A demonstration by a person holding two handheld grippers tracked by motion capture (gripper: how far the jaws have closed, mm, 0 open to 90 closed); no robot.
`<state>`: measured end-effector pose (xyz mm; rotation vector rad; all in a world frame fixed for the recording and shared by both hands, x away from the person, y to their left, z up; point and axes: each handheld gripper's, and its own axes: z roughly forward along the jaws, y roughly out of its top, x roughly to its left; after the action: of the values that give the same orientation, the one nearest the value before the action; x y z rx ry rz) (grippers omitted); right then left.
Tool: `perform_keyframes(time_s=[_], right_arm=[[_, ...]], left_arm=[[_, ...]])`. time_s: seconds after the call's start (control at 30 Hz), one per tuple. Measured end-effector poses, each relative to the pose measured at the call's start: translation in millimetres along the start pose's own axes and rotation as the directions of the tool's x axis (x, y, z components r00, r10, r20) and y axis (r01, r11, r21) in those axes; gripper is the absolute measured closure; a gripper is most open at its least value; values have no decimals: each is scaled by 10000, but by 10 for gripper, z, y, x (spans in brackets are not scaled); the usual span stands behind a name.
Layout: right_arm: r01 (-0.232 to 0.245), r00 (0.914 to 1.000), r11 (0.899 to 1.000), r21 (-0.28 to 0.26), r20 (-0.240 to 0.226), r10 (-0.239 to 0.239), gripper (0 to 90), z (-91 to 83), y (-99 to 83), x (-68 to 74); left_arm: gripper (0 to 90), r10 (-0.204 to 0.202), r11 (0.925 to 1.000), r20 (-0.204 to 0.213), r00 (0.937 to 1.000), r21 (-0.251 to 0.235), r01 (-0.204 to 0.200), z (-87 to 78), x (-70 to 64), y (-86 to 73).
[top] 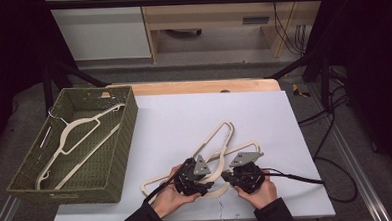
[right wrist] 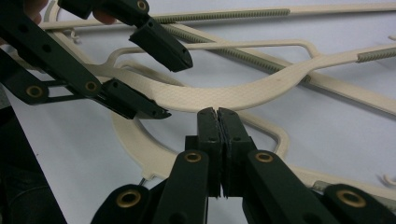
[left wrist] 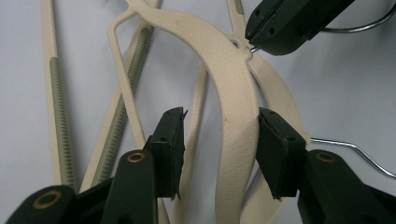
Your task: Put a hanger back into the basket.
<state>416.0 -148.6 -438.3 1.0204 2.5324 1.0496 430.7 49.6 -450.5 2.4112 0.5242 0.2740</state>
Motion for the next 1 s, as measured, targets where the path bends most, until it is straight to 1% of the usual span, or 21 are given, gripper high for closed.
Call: perform_keyframes(time_s=[0.07,0.1,0.13,0.17,0.23,0.27,0.3,0.33,0.47,0.53,0.57,0.6,0.63,0.67,0.7,0.73,0.77,0.83,0.87,0.93,1.0], right_arm=[[17,10000,10000,41,-46,-17,893,-9,3,-4],[17,10000,10000,41,-46,-17,893,-9,3,-4],[84,10000,10000,45,-54,-83,893,-27,16,-8],[16,10000,10000,20,-64,-16,893,-31,20,-6],[62,10000,10000,42,-9,-62,893,-48,27,-14],[99,9999,9999,21,-75,-99,893,-52,27,-19],[99,9999,9999,21,-75,-99,893,-52,27,-19],[110,9999,9999,110,-59,-110,893,-59,31,-19],[104,9999,9998,190,-70,-103,892,-70,41,-11],[196,9998,9996,188,-24,-196,892,-68,49,1],[154,9999,9997,196,-6,-154,891,-64,53,10],[209,9997,9996,208,-107,-207,888,-63,54,7],[132,9999,9998,155,-108,-130,883,-66,56,10],[280,9995,9996,72,-156,-278,863,-87,56,-4],[220,9995,9994,-255,-209,-226,828,-113,59,-9],[191,9997,9981,-588,-158,-200,795,-164,67,-19],[175,9996,9940,-1083,-204,-198,743,-224,77,-36],[74,9997,9776,-2103,-205,-120,698,-379,91,-75],[14,9998,9670,-2548,-171,-60,656,-461,89,-96],[-85,10000,9387,-3445,-46,74,572,-606,68,-156],[-203,9993,9171,-3982,195,306,491,-714,41,-216]], left_arm=[[578,208,9997,-69,9998,109,-207,24,-18,-5],[595,208,9997,-69,9998,109,-207,24,-18,-5],[630,157,9998,212,9997,139,-160,34,-15,-9],[658,205,9997,240,9995,99,-208,34,-24,-7],[725,276,9996,265,9993,95,-279,33,-36,-2],[729,396,9991,246,9989,147,-400,40,-63,7],[733,396,9991,246,9989,147,-400,40,-63,7],[735,509,9984,143,9986,250,-513,45,-81,12],[732,344,9989,178,9993,297,-349,43,-82,12],[733,334,9987,219,9992,378,-342,41,-86,15],[735,414,9982,191,9990,425,-422,32,-93,13],[737,446,9982,158,9989,398,-452,27,-100,11],[740,501,9982,68,9987,325,-503,17,-108,10],[741,479,9983,13,9989,316,-479,1,-112,12],[742,438,9986,59,9990,301,-440,-10,-112,11],[745,519,9982,-2,9987,302,-519,-26,-115,8],[747,517,9983,-30,9987,279,-516,-38,-123,6],[750,551,9981,-78,9984,275,-549,-51,-130,2],[751,535,9984,-134,9985,204,-532,-85,-139,-1],[753,452,9989,-171,9988,85,-451,-119,-145,-2],[755,453,9990,-218,9987,50,-452,-167,-132,0]])
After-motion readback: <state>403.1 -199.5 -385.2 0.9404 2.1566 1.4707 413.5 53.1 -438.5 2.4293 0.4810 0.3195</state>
